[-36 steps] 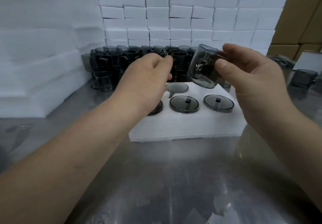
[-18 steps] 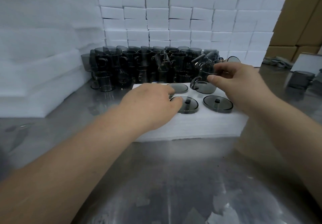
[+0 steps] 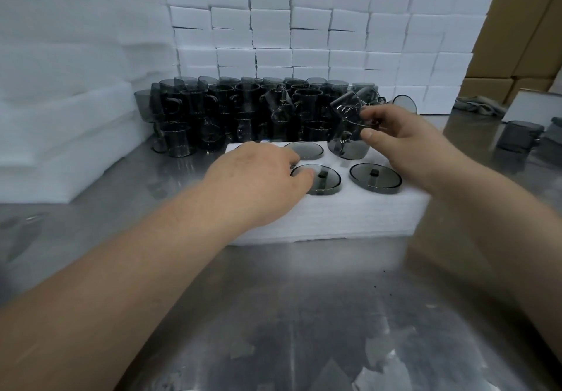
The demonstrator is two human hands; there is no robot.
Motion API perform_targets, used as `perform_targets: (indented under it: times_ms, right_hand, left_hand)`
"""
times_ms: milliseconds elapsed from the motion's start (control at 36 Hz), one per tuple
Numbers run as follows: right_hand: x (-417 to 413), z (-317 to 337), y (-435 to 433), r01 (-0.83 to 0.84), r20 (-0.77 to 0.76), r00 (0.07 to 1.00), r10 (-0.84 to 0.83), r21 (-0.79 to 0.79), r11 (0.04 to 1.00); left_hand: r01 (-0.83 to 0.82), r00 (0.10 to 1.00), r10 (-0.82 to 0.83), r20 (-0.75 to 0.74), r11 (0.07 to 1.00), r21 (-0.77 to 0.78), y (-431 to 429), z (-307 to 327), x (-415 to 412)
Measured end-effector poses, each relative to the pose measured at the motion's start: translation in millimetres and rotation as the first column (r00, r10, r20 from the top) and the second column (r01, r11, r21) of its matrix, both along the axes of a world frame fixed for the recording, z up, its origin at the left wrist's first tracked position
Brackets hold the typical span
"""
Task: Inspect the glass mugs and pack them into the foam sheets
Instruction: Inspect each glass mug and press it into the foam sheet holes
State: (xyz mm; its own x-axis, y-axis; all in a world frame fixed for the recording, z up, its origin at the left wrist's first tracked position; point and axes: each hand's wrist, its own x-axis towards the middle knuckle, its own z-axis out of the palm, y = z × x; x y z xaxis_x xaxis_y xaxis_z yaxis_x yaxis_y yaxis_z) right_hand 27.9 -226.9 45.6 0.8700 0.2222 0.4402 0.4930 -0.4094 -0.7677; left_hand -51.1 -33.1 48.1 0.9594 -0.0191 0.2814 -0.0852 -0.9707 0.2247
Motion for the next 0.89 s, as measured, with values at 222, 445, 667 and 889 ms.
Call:
perform_targets:
  times_ms: [222,445,667,889]
  right_hand:
    - [0.6,-0.7,-1.6,0.018,0.051,0.999,-0.013,-0.102,0.995]
    - [0.3,0.4,-3.9,0.035,0.108,0.994,-0.009,-0.241,0.97]
    - [3.8,0.4,-4.2,0.049,0.147,0.989,0.006,-0.361,0.931]
    - [4.2,0.5,-4.6,0.107,0.163,0.986,-0.045,-0.399,0.911]
  left_hand:
    - [0.008,1.0,-0.008,0.009,1.0,0.01,-0.5,0.2,-1.0]
    - [0.021,1.0,-0.021,0.02,1.0,-0.003,-0.2,-0.6,-1.5]
    - [0.028,0.999,-0.028,0.029,1.0,0.004,-0.3,-1.2,-1.0]
    - [0.025,0.999,-0.025,0.037,1.0,0.006,-1.0,-1.2,-1.2]
